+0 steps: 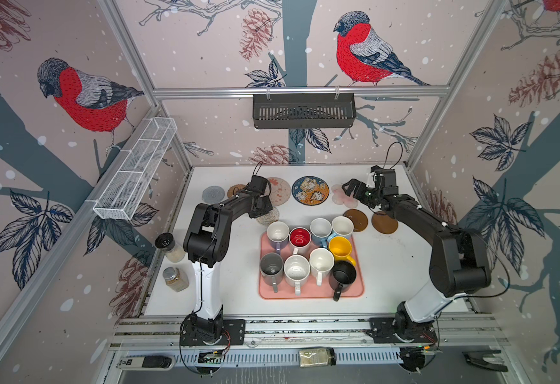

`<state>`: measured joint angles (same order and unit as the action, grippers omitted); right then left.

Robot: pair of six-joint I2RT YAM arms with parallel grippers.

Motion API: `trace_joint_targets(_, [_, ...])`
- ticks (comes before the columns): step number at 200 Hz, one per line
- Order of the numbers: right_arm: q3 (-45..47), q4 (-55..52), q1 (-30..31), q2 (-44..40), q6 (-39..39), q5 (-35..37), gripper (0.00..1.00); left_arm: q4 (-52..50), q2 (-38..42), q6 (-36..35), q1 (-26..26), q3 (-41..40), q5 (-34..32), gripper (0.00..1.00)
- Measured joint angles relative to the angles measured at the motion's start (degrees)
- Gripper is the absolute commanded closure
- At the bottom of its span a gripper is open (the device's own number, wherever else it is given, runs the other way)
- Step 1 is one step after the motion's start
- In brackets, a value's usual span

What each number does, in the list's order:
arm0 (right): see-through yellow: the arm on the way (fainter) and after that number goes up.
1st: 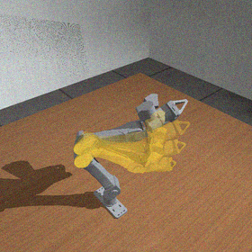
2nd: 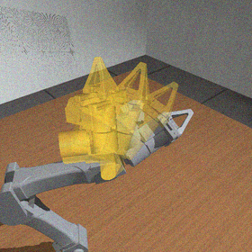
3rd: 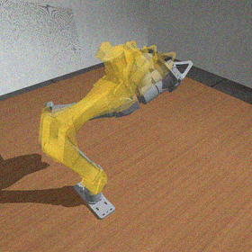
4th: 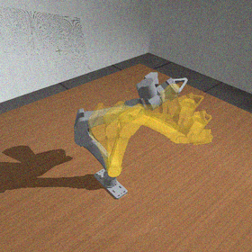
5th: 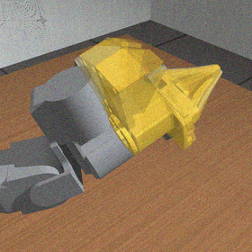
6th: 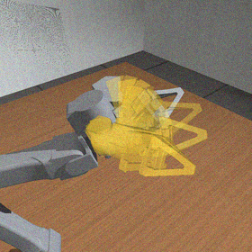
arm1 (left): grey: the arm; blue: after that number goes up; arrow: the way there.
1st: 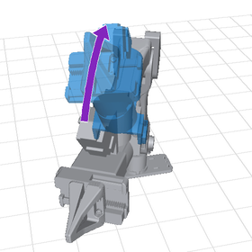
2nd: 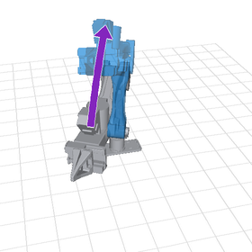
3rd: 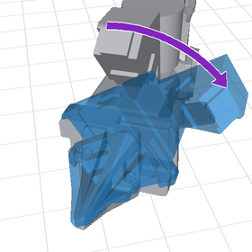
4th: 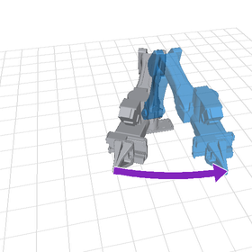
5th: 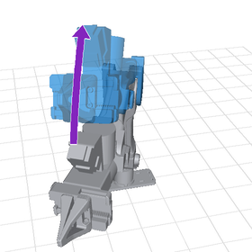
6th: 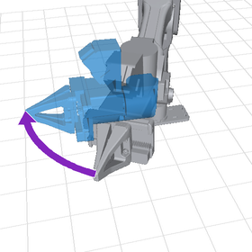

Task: Place cups on coasters
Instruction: Move the coaster to the center of the table, then move the coaster to the middle-left of the table.

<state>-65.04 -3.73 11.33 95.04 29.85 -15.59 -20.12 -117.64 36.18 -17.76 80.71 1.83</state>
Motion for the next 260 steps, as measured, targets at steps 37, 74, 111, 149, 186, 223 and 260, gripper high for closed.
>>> trace_joint_targets(37, [-0.2, 0.0, 0.0, 0.2, -0.1, 0.2, 0.0, -3.3, 2.8, -0.1, -0.8, 0.3, 0.4, 0.63])
trace_joint_targets(74, [-0.3, 0.0, 0.0, 0.5, -0.1, 0.2, 0.0, -6.5, 12.7, -1.6, -0.3, -0.9, -2.8, 0.39])
trace_joint_targets(111, [-0.6, 0.0, 0.0, 0.6, -0.1, 0.2, 0.0, -9.0, 14.6, -4.7, 5.6, 2.5, -5.4, 0.69])
trace_joint_targets(149, [-0.6, 0.1, 0.1, 0.6, -0.1, 0.2, 0.01, -12.8, 3.0, -8.2, 14.9, 17.5, -8.1, 0.8])
trace_joint_targets(186, [-0.5, 0.0, 0.8, 0.4, -0.1, 0.2, 0.0, -14.6, -8.7, -10.1, 19.3, 30.6, -9.4, 0.76])
trace_joint_targets(223, [-0.5, 0.0, 1.5, 0.3, -0.5, 0.2, 0.01, -19.2, -21.5, -11.1, 21.8, 45.2, -9.6, 0.75])
trace_joint_targets(260, [-0.5, 0.4, 1.8, 1.4, -1.2, 0.2, 0.01, -20.2, -25.4, -12.6, 23.6, 48.1, -10.8, 0.74])
